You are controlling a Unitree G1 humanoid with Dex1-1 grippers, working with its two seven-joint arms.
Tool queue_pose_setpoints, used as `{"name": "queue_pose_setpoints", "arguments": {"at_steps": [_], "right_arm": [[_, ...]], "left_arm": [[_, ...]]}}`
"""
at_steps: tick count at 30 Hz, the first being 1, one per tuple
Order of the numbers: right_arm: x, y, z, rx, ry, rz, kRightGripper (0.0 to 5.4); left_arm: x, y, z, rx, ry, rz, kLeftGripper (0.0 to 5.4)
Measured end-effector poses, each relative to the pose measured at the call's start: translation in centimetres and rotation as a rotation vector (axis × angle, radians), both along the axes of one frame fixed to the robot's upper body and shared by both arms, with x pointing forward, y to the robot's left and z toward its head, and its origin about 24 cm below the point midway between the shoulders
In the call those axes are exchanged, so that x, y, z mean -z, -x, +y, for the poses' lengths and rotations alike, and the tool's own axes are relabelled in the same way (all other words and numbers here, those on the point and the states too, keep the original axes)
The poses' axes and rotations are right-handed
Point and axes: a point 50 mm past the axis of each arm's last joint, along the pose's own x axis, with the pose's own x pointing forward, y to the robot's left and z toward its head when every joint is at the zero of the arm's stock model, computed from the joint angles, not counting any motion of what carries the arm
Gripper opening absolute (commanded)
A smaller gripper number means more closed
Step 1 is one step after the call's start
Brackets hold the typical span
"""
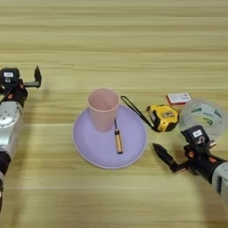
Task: Move the objects on the table
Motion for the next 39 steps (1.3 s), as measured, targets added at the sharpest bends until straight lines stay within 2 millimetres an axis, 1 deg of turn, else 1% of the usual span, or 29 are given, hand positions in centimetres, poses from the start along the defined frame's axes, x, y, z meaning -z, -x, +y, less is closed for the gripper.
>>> {"name": "queue_pose_setpoints", "arguments": {"at_steps": [5,14,27,32,39], "right_arm": [[0.4,-0.5,-0.3,0.053,0.030,-0.002,5.38],[1.2,-1.8,-0.9,0.122,0.057,-0.019,5.38],[1.9,-3.9,-0.2,0.128,0.058,-0.045,5.38],[1.8,-4.3,0.2,0.113,0.059,-0.059,5.38],[1.9,-5.1,0.1,0.122,0.070,-0.076,5.38]], "left_arm": [[0.1,0.4,-0.2,0.012,-0.011,-0.004,5.40],[0.1,0.5,-0.2,0.015,-0.014,0.005,5.40],[0.2,0.5,-0.2,0.020,-0.017,0.009,5.40],[0.2,0.5,-0.2,0.020,-0.017,0.009,5.40],[0.2,0.5,-0.2,0.020,-0.017,0.009,5.40]]}}
